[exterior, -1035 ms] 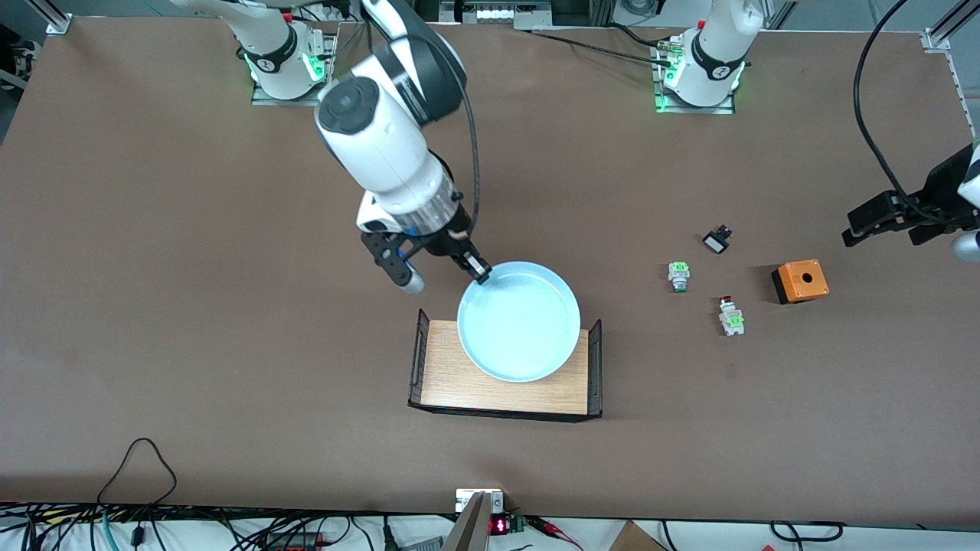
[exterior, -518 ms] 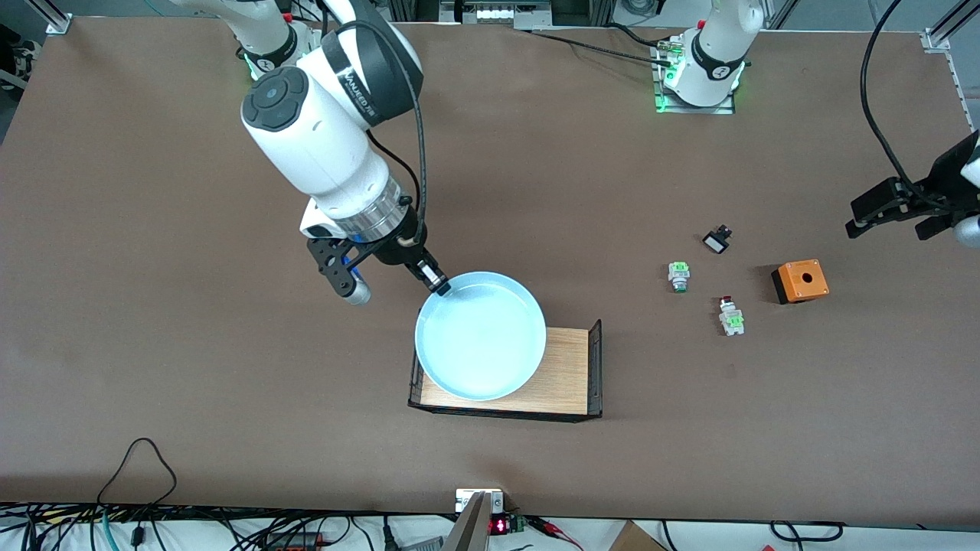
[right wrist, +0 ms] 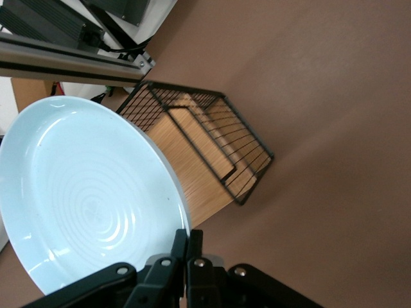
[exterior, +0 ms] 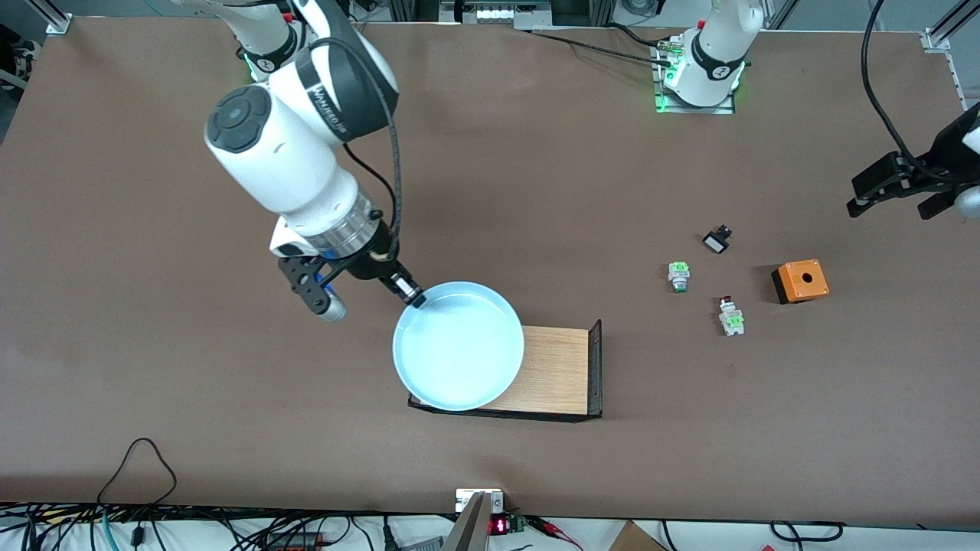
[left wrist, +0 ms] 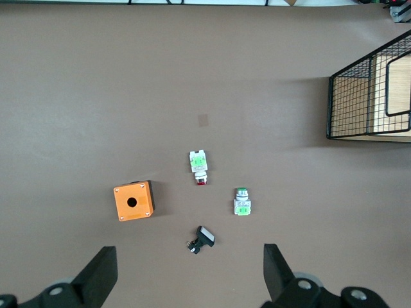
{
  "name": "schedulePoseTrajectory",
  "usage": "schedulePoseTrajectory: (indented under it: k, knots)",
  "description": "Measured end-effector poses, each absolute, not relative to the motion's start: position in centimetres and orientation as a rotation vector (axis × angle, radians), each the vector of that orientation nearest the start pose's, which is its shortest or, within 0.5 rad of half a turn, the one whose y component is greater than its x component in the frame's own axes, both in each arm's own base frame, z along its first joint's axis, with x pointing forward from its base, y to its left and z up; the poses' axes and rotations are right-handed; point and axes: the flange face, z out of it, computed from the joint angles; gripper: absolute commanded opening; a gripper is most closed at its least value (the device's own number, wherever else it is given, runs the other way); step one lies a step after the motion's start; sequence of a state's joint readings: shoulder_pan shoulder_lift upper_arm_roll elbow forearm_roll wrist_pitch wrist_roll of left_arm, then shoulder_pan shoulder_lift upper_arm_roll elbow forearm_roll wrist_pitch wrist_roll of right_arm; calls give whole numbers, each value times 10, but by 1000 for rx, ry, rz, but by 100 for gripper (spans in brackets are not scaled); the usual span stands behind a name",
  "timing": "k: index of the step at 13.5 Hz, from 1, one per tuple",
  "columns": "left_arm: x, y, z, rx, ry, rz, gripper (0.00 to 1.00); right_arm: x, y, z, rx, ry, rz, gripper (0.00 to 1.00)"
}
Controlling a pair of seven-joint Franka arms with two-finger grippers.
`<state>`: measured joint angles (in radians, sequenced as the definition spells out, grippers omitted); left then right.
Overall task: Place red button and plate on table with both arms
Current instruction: 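Lift the blue plate with the right gripper and carry it off the tray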
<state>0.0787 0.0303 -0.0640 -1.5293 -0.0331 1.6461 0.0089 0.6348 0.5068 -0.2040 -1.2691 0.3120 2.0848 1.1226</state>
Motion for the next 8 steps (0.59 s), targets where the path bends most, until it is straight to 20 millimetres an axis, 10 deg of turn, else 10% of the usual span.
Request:
schedulePoseTrajectory:
  k: [8]
  knots:
    - [560, 11, 619, -3176, -24, 50, 100, 643, 176, 486, -2837, 682, 115, 0]
